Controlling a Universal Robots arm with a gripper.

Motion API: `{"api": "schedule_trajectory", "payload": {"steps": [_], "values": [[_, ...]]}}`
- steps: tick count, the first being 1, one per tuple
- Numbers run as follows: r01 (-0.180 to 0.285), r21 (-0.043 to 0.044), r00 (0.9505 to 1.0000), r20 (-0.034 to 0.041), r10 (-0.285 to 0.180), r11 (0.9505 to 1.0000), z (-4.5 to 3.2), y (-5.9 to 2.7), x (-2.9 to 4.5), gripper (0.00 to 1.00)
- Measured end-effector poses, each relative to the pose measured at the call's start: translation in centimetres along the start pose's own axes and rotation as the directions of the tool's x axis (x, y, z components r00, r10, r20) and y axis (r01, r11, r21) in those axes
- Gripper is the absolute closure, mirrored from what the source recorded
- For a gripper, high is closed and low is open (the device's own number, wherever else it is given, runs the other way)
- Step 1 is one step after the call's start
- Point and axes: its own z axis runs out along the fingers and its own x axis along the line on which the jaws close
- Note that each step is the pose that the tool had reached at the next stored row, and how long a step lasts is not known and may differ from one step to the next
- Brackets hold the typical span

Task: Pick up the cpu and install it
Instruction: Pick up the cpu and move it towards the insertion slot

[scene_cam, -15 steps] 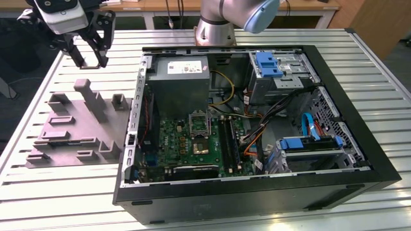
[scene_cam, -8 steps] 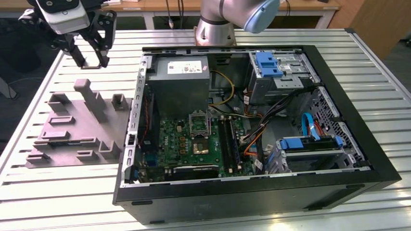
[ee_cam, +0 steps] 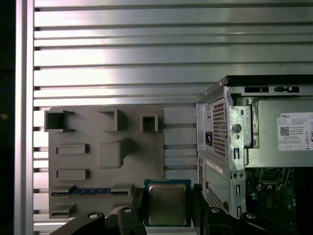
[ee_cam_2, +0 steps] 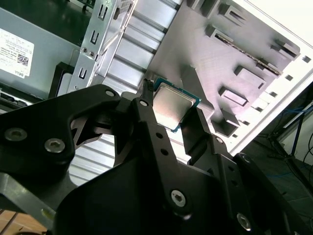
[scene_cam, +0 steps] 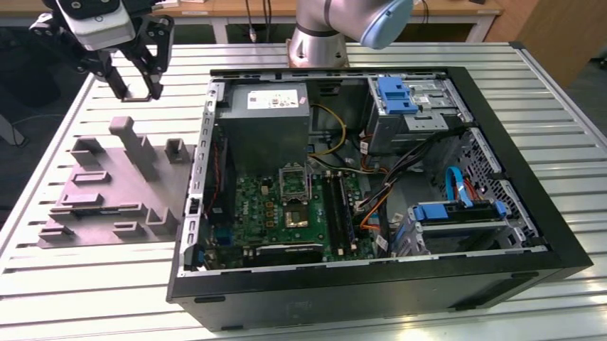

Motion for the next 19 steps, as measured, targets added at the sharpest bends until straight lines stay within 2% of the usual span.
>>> {"api": "schedule_trajectory", "payload": {"steps": [9,19], "values": [[0.000,0.0000,1.0000,-0.0001,0.000,1.0000,0.00,0.01,-0.21,0.53],[0.000,0.0001,1.0000,-0.0001,0.000,1.0000,0.00,0.04,-0.91,0.53]]}}
